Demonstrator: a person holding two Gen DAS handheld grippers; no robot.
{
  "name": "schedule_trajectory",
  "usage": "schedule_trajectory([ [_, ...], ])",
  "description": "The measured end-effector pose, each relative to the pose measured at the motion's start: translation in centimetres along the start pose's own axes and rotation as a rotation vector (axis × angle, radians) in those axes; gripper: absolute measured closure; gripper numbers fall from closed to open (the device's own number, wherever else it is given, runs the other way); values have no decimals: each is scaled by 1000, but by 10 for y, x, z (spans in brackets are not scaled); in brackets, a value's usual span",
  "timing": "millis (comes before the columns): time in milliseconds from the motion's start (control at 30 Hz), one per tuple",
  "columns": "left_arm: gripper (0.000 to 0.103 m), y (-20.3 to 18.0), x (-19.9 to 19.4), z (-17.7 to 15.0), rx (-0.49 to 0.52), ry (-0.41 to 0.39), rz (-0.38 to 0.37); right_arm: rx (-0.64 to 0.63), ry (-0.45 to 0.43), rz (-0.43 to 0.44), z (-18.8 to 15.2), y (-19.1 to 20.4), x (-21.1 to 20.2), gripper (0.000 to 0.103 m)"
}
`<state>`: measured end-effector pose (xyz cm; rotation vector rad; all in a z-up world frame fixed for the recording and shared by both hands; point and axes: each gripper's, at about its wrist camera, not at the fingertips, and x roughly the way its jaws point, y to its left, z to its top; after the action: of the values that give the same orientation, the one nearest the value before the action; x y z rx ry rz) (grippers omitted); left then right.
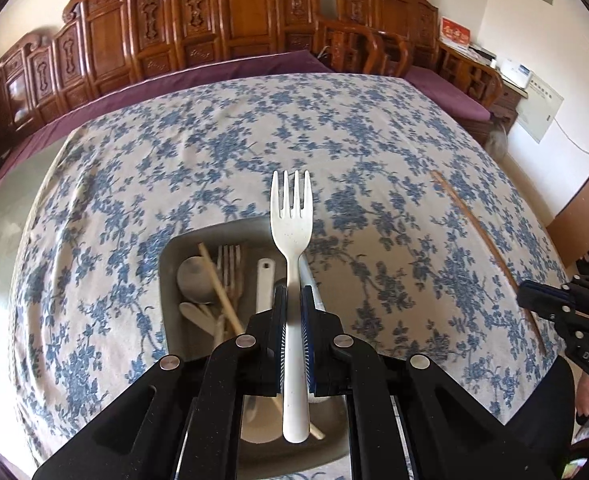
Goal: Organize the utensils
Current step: 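Carry the white fork into the grey tray and open the left tool while right holds chopstick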
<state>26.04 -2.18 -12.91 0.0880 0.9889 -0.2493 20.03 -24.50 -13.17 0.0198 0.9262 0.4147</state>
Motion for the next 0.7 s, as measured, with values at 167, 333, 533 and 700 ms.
schedule_trajectory([
  [167,96,20,12,-5,-47,28,8,-6,1,15,2,6,2,97],
  [333,96,32,32,-11,-77,76,9,-10,7,25,4,10,6,97],
  [533,96,33,54,-19,-89,122,7,-14,19,28,3,15,10,97],
  [700,96,34,60,-19,-87,132,4,-19,25,28,5,17,13,97],
])
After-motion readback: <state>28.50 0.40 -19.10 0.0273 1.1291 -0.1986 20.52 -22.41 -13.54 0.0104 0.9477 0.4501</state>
